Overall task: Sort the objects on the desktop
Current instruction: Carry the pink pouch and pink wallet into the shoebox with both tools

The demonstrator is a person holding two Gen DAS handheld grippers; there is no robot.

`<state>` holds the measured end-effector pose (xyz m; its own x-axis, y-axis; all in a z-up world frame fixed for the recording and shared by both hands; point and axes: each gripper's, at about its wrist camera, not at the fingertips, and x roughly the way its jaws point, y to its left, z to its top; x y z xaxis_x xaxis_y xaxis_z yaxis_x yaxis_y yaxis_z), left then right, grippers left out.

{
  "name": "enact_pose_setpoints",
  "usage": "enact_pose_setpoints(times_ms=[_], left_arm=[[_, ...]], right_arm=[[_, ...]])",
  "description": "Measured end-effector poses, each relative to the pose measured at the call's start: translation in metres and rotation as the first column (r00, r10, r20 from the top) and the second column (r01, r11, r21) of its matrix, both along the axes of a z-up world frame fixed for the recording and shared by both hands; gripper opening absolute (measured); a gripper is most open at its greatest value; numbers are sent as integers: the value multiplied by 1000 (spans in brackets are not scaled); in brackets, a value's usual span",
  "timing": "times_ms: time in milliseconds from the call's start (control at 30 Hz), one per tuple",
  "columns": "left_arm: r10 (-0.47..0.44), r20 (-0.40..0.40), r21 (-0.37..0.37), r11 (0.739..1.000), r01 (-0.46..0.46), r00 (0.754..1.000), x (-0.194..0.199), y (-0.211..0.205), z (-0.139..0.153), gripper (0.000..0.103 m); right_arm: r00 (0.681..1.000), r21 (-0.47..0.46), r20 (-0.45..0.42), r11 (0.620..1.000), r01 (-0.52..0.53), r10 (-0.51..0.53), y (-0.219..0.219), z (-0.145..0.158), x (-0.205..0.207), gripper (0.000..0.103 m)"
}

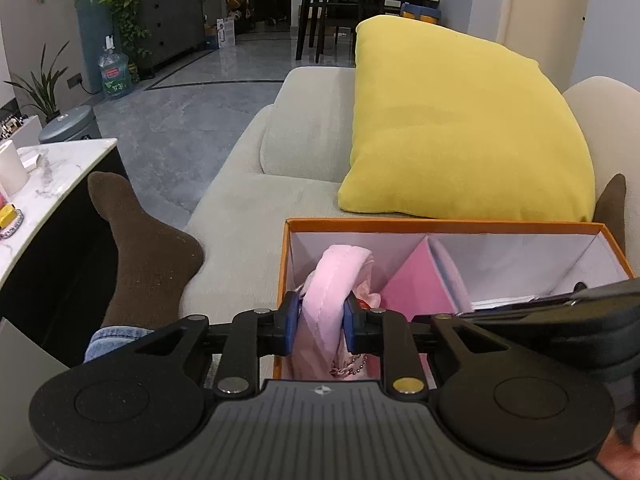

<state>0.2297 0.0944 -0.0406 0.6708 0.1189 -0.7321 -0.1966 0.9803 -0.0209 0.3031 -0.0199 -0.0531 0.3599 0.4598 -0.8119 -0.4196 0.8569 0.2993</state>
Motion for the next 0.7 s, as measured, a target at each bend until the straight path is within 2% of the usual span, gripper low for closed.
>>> enact_pose_setpoints(times_ms=[233, 333, 367, 433, 500, 533, 567, 633, 700], left_arm=[[-75, -8, -52, 996, 74, 997, -8, 9, 3, 31], [-132, -1, -47, 990, 132, 991, -19, 9, 8, 34], [-152, 4, -43, 987, 152, 988, -23, 9, 11, 37], [-203, 25, -46, 978, 204, 979, -34, 9, 18, 54], [-212, 39, -21, 977, 213, 976, -45, 8, 23, 56], [-214, 41, -1, 977, 215, 976, -50, 9, 25, 56], [-216, 43, 8, 976, 216, 975, -53, 10, 26, 56], [-221, 34, 3, 975, 221, 975, -59, 15, 27, 56], [-227, 9, -14, 974, 228, 974, -61, 20, 24, 56]], right_arm=[[999, 43, -52, 999, 12, -10, -3, -2, 6, 23], [998, 68, -61, 998, -1, 5, -3, -2, 8, 26], [998, 73, -61, 997, -10, 14, -2, -1, 8, 28], [998, 86, -55, 996, -36, 41, 1, 0, 5, 31], [997, 101, -41, 993, -67, 71, 4, 3, 3, 33], [996, 102, -27, 991, -84, 87, 5, 5, 1, 37], [994, 101, -8, 989, -110, 112, 7, 8, -1, 46], [988, 85, 29, 984, -155, 154, 10, 12, -6, 56], [978, 60, 56, 977, -206, 203, 15, 15, -10, 57]])
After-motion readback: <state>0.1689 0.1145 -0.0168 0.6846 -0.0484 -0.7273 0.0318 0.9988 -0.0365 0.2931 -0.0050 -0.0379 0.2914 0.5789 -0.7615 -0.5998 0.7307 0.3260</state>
